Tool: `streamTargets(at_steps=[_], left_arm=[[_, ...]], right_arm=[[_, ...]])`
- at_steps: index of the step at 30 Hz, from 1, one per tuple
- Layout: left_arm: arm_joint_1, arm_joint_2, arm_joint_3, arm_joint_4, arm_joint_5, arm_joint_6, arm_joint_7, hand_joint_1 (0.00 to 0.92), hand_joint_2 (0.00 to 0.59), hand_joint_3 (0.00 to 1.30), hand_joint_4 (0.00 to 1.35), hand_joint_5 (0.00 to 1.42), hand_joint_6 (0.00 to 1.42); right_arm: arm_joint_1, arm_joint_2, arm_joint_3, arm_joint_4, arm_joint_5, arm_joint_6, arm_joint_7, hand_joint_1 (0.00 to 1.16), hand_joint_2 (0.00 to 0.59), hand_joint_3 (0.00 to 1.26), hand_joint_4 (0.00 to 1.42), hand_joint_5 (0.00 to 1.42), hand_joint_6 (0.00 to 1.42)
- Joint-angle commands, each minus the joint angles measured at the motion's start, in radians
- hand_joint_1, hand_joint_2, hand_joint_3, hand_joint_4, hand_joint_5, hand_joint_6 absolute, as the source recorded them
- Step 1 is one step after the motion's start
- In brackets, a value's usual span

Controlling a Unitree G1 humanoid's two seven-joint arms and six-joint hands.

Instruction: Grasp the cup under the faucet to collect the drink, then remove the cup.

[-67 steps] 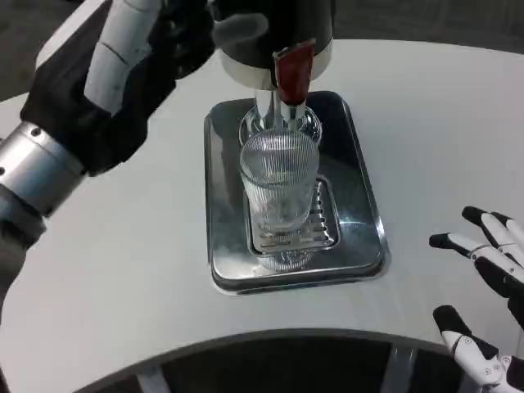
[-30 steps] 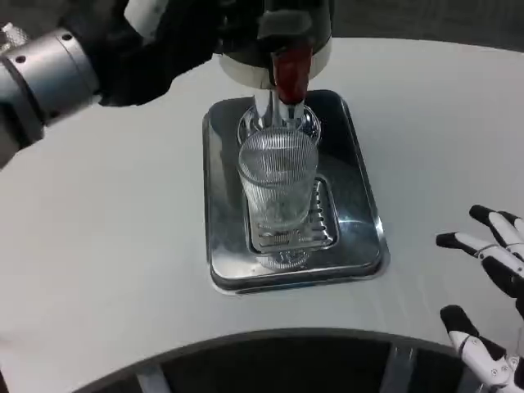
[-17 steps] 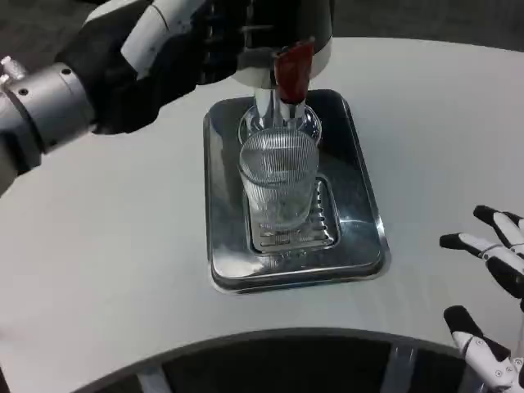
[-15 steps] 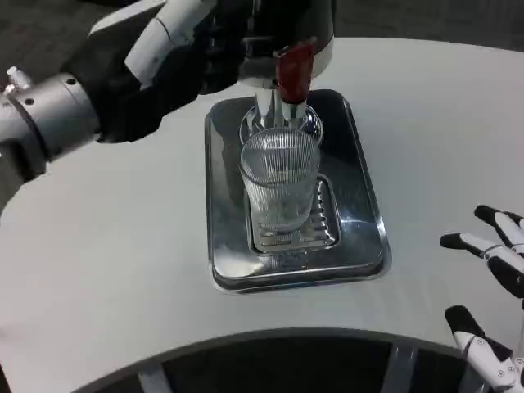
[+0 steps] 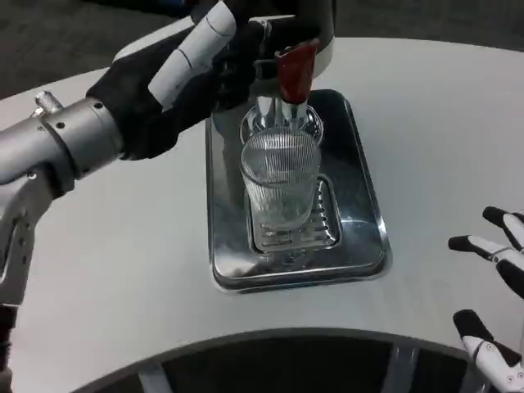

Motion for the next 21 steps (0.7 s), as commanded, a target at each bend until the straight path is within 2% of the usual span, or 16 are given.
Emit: streamTargets(at_steps=[1,10,21], left_arm=[[0.002,-0.017,-0.002,0.027,0.019,-0.033,0.014,0.0,0.087,0.21,0.08,0.15,0.15],[-0.024,-0.022,-0.011,0.054,0.025,-0.064,0.006,0.0,0.082,0.22,0.09,0.16,0.16],[-0.051,-0.05,-0.077,0.087,0.083,-0.128,-0.032,0.0,0.083,0.22,0.1,0.17,0.18]], right_arm=[[0.013,0.0,-0.013,-0.007,0.013,-0.016,-0.006,0.36,0.47,0.21,0.01,0.0,0.02],[-0.003,-0.005,0.003,-0.005,0.005,-0.012,0.001,0.36,0.47,0.21,0.02,0.0,0.02],[-0.01,-0.012,0.01,-0.007,-0.001,-0.006,0.009,0.36,0.47,0.21,0.02,0.0,0.02]])
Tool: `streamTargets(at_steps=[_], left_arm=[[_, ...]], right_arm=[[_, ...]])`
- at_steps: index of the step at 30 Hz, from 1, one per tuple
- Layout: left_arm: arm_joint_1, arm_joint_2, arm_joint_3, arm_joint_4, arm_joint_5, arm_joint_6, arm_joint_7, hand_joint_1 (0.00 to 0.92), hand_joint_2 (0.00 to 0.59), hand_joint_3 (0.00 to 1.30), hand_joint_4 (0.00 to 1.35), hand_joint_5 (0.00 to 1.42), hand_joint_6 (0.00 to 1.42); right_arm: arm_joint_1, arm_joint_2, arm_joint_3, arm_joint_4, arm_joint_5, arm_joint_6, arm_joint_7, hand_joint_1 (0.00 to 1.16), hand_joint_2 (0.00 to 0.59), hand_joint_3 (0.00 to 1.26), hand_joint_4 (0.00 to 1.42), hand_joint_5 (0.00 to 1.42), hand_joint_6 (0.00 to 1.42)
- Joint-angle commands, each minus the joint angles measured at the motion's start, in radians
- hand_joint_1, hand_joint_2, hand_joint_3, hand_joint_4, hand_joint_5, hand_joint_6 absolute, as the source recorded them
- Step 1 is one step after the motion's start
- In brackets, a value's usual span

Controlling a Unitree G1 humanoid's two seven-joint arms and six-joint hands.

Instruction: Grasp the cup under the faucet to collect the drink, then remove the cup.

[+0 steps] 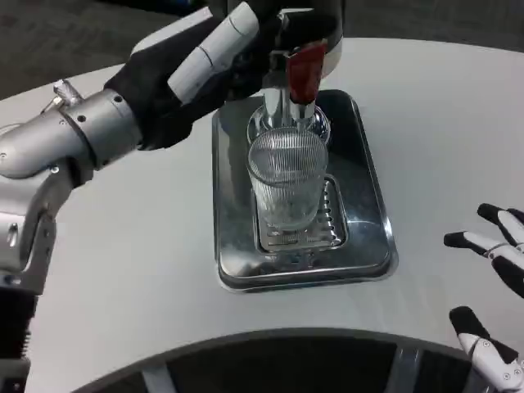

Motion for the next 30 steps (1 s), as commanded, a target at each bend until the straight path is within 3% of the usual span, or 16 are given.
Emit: streamTargets(at_steps=[1,15,30], left_arm=[[-0.002,-0.023,-0.034,0.018,0.016,-0.019,-0.025,0.0,0.084,0.22,0.1,0.18,0.18],[-0.003,0.011,-0.12,0.067,0.138,-0.13,-0.048,0.0,0.082,0.22,0.11,0.18,0.19],[-0.01,0.032,-0.162,0.139,0.247,-0.287,-0.021,0.0,0.08,0.17,0.04,0.12,0.15]], right_arm=[[0.006,-0.003,0.003,-0.007,0.0,-0.005,0.008,0.36,0.47,0.21,0.02,0.0,0.02],[-0.008,-0.005,0.01,0.01,0.004,0.004,0.009,0.36,0.47,0.21,0.02,0.0,0.02],[-0.028,-0.008,0.014,0.025,0.009,0.017,0.015,0.36,0.47,0.21,0.02,0.0,0.02]])
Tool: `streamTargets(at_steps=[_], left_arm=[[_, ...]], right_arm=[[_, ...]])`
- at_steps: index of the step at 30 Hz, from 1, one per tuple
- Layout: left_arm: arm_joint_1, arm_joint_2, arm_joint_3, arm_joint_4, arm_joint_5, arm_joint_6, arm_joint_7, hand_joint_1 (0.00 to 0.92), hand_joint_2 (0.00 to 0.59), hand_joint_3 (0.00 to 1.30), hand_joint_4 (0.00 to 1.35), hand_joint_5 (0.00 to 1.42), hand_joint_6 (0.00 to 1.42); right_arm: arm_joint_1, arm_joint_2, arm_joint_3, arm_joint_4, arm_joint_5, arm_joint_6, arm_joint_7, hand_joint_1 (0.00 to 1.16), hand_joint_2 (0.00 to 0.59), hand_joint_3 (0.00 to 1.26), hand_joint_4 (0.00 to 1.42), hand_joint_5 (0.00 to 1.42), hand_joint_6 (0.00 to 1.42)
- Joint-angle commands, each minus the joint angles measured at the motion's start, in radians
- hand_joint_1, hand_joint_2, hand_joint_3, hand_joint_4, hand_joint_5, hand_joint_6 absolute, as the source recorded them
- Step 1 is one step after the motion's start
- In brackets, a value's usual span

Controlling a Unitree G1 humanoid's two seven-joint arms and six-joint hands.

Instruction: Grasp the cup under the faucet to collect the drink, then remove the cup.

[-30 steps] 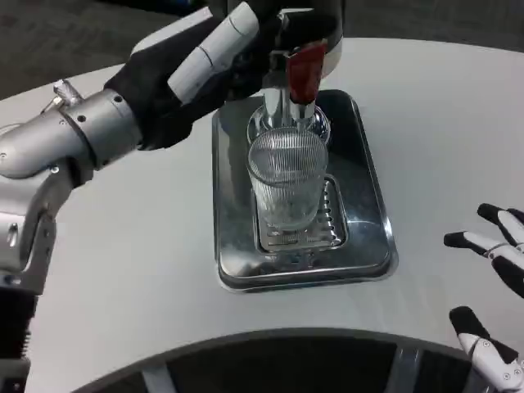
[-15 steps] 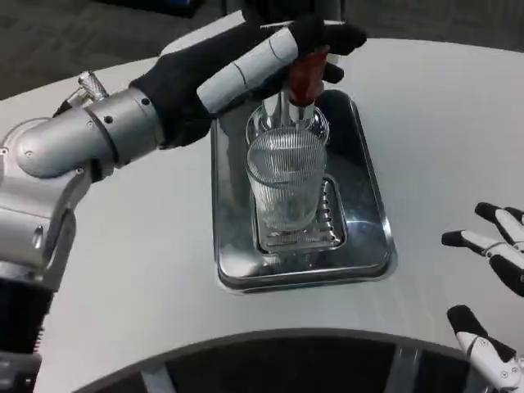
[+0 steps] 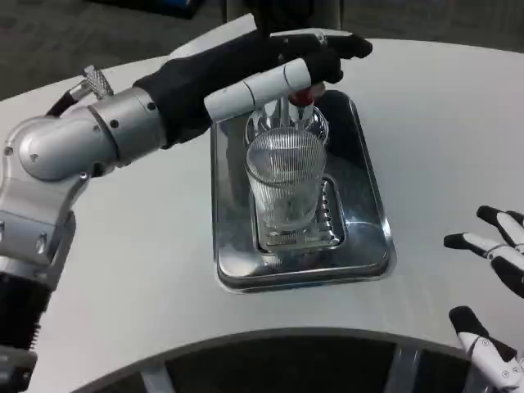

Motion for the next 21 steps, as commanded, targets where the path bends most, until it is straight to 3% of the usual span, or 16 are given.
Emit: streamTargets(at_steps=[1,8,12,15,21], left_arm=[[0.029,0.011,-0.044,0.044,0.071,-0.005,-0.015,0.0,0.081,0.16,0.02,0.1,0.15],[0.02,0.017,-0.06,0.066,0.105,-0.048,-0.006,0.0,0.08,0.13,0.0,0.07,0.13],[0.017,0.024,-0.068,0.072,0.124,-0.066,-0.002,0.0,0.079,0.12,0.0,0.06,0.11],[0.014,0.032,-0.075,0.08,0.138,-0.079,0.003,0.0,0.079,0.12,0.0,0.06,0.11],[0.008,0.034,-0.081,0.087,0.155,-0.095,0.006,0.0,0.077,0.12,0.0,0.05,0.11]], right_arm=[[-0.005,-0.002,0.008,0.002,0.009,0.011,0.012,0.36,0.47,0.21,0.02,0.0,0.02],[-0.016,0.002,0.017,0.005,0.026,0.033,0.02,0.36,0.47,0.21,0.02,0.0,0.02],[-0.039,0.003,0.019,0.03,0.116,0.068,0.042,0.35,0.46,0.19,0.02,0.0,0.03],[-0.077,0.005,0.018,0.061,0.226,0.107,0.059,0.36,0.432,0.18,0.02,0.0,0.04],[-0.144,0.0,0.023,0.103,0.38,0.163,0.076,0.42,0.347,0.04,0.03,0.04,0.12]])
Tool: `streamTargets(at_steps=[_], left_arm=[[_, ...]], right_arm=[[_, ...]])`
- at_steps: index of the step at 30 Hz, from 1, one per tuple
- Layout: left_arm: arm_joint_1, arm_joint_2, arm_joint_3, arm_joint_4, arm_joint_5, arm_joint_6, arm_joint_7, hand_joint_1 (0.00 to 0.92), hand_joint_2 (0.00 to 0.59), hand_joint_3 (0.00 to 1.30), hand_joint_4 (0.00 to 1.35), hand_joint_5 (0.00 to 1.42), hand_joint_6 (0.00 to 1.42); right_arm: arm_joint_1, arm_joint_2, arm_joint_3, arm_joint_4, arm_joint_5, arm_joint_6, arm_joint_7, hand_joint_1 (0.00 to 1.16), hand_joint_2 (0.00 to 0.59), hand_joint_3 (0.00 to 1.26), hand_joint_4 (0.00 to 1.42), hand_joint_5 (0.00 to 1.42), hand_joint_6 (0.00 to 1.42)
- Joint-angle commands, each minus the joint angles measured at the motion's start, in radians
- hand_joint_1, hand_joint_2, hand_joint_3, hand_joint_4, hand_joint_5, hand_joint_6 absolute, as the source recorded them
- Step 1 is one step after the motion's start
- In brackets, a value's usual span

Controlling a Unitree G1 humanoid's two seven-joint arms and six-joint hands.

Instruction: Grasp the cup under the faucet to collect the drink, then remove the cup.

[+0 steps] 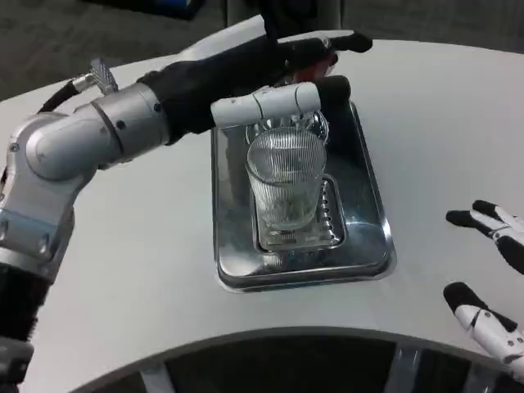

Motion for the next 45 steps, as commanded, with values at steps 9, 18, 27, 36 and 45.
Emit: streamTargets(at_steps=[9,18,27,36,45], left_arm=[[0.031,0.026,-0.053,0.033,0.089,-0.013,-0.01,0.0,0.079,0.12,0.0,0.04,0.11],[0.023,0.032,-0.063,0.046,0.111,-0.041,-0.002,0.0,0.081,0.12,0.0,0.04,0.11],[0.019,0.038,-0.084,0.07,0.156,-0.097,0.016,0.0,0.08,0.12,0.0,0.03,0.11],[0.008,0.04,-0.1,0.09,0.19,-0.145,0.039,0.0,0.08,0.11,0.0,0.03,0.11],[0.003,0.044,-0.126,0.112,0.238,-0.194,0.069,0.0,0.079,0.11,0.0,0.03,0.11]], right_arm=[[-0.136,0.0,0.061,0.077,0.18,0.083,0.009,0.57,0.28,0.0,0.03,0.07,0.17],[-0.225,0.011,0.113,0.111,0.185,0.13,-0.019,0.6,0.275,0.0,0.03,0.07,0.17],[-0.277,0.017,0.152,0.124,0.178,0.161,-0.039,0.61,0.275,0.0,0.04,0.07,0.16],[-0.282,0.015,0.167,0.133,0.176,0.173,-0.049,0.61,0.275,0.0,0.04,0.07,0.16],[-0.281,0.014,0.174,0.135,0.175,0.178,-0.054,0.6,0.289,0.0,0.04,0.06,0.15]])
